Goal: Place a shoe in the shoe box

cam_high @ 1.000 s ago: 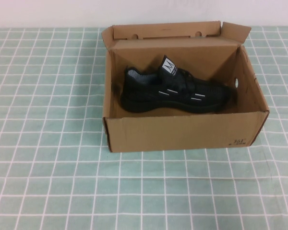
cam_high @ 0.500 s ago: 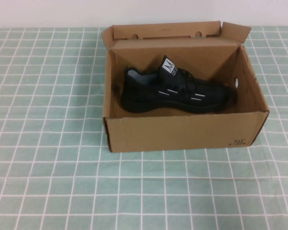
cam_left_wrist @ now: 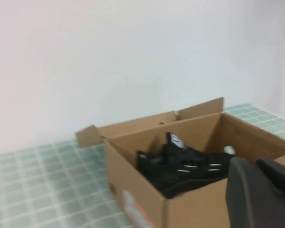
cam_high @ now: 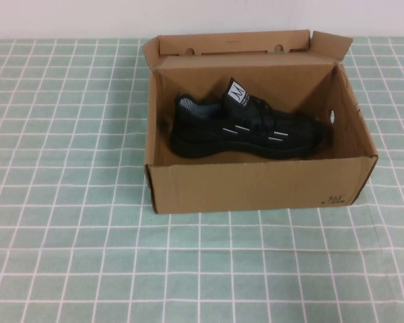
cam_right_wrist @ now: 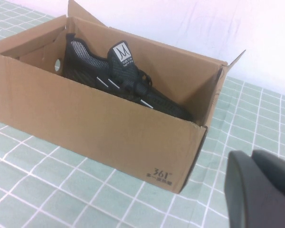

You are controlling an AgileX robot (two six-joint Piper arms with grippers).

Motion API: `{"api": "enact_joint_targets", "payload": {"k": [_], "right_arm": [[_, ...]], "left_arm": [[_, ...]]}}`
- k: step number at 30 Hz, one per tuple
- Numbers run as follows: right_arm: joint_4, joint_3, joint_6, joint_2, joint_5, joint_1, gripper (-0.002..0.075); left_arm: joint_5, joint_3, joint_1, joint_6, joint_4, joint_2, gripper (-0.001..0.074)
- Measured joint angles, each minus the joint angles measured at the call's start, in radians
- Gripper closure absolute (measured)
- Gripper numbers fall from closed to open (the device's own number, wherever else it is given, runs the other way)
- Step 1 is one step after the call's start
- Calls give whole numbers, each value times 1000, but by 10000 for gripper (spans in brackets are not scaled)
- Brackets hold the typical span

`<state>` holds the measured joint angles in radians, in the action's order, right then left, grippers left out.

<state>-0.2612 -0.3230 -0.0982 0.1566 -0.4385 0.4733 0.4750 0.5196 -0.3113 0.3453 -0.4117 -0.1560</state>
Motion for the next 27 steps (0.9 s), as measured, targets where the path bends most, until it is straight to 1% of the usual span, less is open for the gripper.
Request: {"api": "enact_joint_targets", "payload": {"k": [2, 4, 7, 10, 12, 16, 20, 24, 27], "right_arm": [[-2, 0, 0, 0, -1, 0, 734], [-2, 0, 0, 0, -1, 0, 734], [-2, 0, 0, 0, -1, 0, 734], [-4, 0, 0, 0, -1, 0, 734], [-4, 0, -2, 0, -1, 0, 734], [-6, 0, -4, 0, -1, 0, 734], [-6, 0, -7, 0, -1, 0, 734], [-6, 0, -7, 0, -1, 0, 734], [-6, 0, -7, 0, -1, 0, 734]], "left_arm": [[0, -10, 0, -34, 79, 14, 738], [-29, -50, 0, -130, 194, 24, 738], [-148, -164, 26, -230, 299, 44, 738], [-284, -285, 64, -197, 324, 76, 738], [-316, -349, 87, -175, 331, 102, 738], [-275, -448, 138, -164, 356, 145, 738], [-212, -491, 193, -160, 363, 156, 738], [-196, -532, 255, -160, 363, 163, 738], [-186, -544, 280, -160, 363, 163, 738]]}}
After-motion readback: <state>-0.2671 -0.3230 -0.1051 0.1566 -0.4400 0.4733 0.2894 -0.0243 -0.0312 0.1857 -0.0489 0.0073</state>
